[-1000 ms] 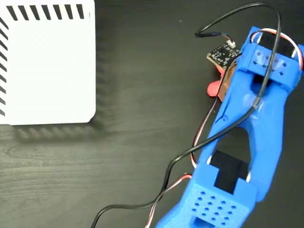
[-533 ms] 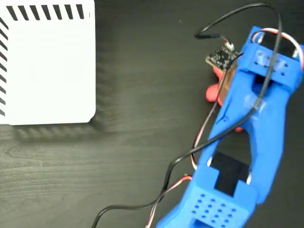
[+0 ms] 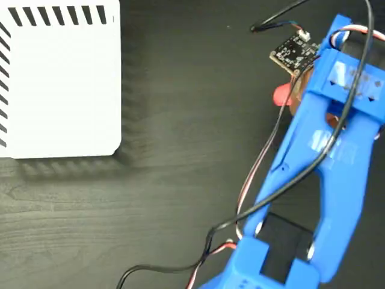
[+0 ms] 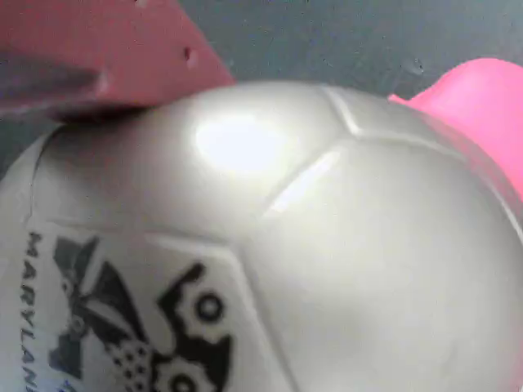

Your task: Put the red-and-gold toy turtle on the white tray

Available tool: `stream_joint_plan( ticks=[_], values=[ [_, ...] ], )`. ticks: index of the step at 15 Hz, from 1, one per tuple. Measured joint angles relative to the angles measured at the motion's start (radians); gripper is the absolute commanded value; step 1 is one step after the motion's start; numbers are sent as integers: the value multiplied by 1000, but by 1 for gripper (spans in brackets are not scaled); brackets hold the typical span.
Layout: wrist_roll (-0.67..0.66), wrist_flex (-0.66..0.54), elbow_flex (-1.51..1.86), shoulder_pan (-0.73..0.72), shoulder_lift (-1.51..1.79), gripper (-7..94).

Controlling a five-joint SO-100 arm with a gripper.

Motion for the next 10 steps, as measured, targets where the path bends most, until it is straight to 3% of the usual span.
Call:
stream_joint_plan(
  ticks=[2, 5, 7, 10],
  values=[
    [-18, -5, 0, -9, 2, 0],
    [-161, -5, 0, -100, 106, 0],
    [-268, -5, 0, -227, 227, 0],
    [-325, -5, 0, -472, 344, 0]
  ],
)
